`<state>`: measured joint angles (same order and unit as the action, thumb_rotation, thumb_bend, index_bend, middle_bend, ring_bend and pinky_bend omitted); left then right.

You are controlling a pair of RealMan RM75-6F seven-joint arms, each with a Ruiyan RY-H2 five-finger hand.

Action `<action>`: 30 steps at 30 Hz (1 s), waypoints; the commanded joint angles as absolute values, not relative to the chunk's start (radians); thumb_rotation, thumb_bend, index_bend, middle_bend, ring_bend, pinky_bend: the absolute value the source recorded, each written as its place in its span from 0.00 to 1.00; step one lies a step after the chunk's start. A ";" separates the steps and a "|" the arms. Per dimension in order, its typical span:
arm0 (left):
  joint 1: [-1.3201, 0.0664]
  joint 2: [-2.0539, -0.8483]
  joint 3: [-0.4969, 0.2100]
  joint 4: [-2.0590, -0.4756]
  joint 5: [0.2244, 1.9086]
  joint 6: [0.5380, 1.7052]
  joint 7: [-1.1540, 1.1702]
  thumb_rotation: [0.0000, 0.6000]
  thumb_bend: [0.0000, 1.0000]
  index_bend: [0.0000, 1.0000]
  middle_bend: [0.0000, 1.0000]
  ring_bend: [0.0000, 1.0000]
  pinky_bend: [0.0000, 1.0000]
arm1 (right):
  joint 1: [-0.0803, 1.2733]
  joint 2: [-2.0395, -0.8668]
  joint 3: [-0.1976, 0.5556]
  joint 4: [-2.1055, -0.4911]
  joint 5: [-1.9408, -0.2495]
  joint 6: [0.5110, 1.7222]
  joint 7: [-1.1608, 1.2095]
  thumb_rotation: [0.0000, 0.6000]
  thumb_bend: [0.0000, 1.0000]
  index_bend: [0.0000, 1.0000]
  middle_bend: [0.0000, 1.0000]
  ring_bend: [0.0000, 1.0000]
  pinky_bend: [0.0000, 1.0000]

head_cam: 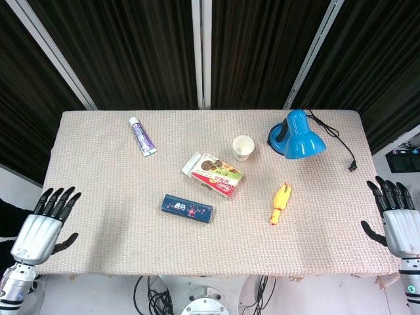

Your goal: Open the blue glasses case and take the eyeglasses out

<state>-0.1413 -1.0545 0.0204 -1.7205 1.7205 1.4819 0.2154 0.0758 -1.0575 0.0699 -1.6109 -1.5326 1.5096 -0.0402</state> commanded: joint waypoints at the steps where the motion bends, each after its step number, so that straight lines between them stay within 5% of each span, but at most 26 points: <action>1: -0.182 -1.057 0.036 -1.739 1.780 1.435 0.233 1.00 0.22 0.02 0.03 0.00 0.01 | 0.069 -1.050 0.071 -1.621 -1.529 1.519 -0.039 1.00 0.18 0.00 0.00 0.00 0.00; 15: -0.399 -1.208 -0.006 -1.781 1.790 1.135 0.261 1.00 0.22 0.05 0.12 0.04 0.09 | 0.069 -1.031 0.087 -1.636 -1.484 1.503 -0.041 1.00 0.18 0.00 0.00 0.00 0.00; 30: -0.551 -1.452 -0.081 -1.593 1.702 1.009 0.289 1.00 0.35 0.12 0.18 0.09 0.14 | 0.064 -1.021 0.085 -1.639 -1.469 1.495 -0.047 1.00 0.18 0.00 0.00 0.00 0.00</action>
<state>-0.5322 -1.4275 -0.0671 -1.6093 1.7304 1.0289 0.3044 0.0632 -1.0200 0.0851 -1.6396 -1.4698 1.4960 -0.0461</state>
